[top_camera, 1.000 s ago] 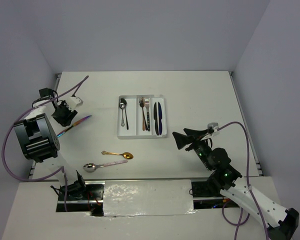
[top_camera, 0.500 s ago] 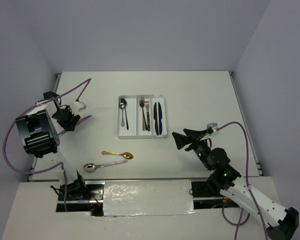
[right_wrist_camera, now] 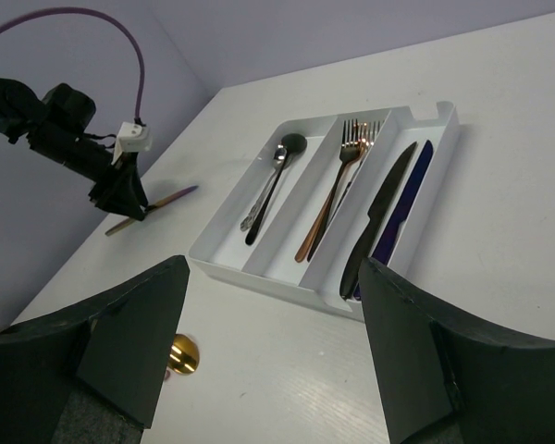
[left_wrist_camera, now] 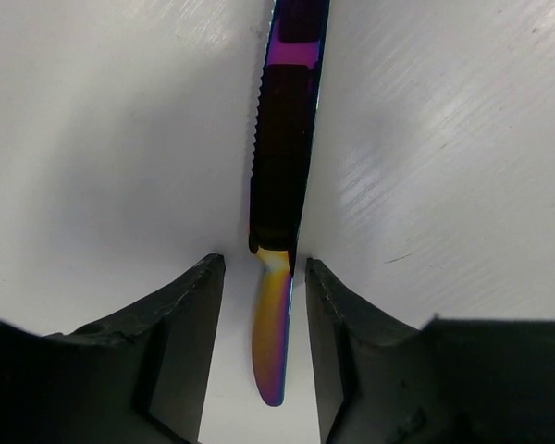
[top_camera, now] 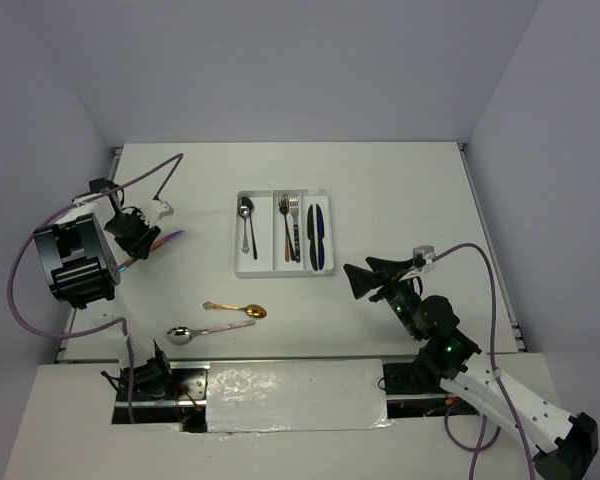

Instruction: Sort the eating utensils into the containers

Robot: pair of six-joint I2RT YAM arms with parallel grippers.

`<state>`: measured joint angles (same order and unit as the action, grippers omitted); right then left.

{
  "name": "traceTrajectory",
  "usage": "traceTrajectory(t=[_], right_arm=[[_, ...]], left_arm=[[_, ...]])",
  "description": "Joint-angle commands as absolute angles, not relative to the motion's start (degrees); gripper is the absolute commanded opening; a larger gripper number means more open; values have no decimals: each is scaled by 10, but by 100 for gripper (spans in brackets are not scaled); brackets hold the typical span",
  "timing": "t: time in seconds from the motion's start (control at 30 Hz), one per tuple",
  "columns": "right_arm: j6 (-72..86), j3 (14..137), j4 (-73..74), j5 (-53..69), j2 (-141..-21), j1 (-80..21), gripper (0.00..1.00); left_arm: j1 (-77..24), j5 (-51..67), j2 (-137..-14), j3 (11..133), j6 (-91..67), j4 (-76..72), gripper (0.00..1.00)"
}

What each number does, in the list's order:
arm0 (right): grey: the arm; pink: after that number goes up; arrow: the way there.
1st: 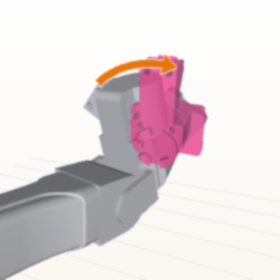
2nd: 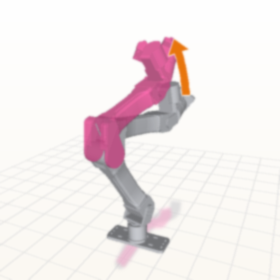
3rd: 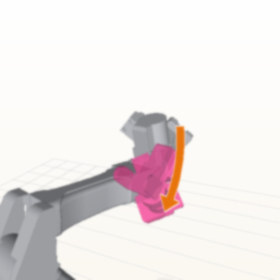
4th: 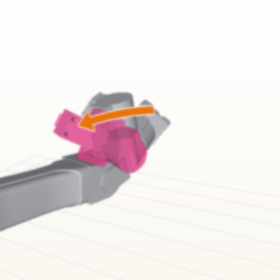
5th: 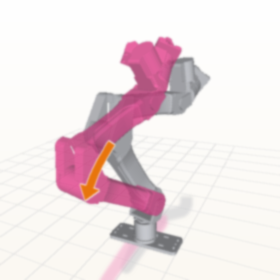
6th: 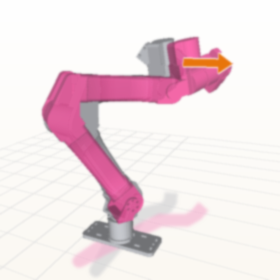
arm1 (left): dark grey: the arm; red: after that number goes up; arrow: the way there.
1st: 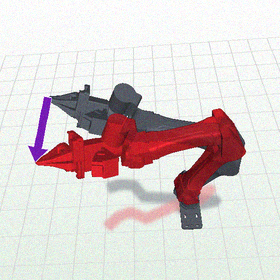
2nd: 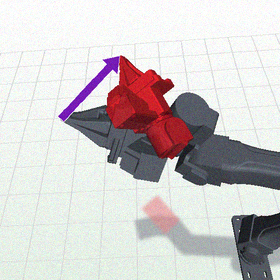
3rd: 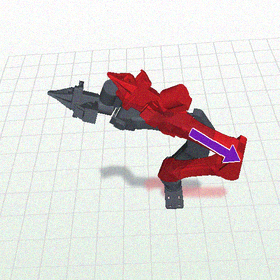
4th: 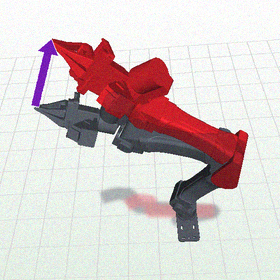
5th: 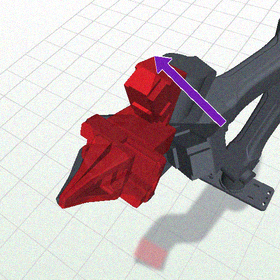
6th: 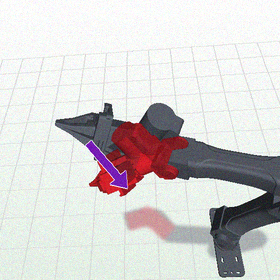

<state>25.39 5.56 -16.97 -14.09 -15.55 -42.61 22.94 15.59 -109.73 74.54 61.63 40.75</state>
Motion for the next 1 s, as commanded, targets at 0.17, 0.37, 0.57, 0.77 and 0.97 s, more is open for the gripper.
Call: traceTrajectory(t=[0.17,0.37,0.57,0.77,0.97], right_arm=[[243,47,-199,-141,-152,-427,82],[244,49,-194,-141,-151,-427,82],[246,59,-194,-124,-159,-428,82],[251,55,-192,-128,-161,-427,82],[252,59,-186,-141,-166,-426,82]], left_arm=[[223,120,-1133,744,649,412,16],[185,92,-1158,741,682,433,0],[163,119,-1164,787,634,434,0],[158,169,-1107,773,598,401,0],[156,273,-1056,800,550,408,0]])
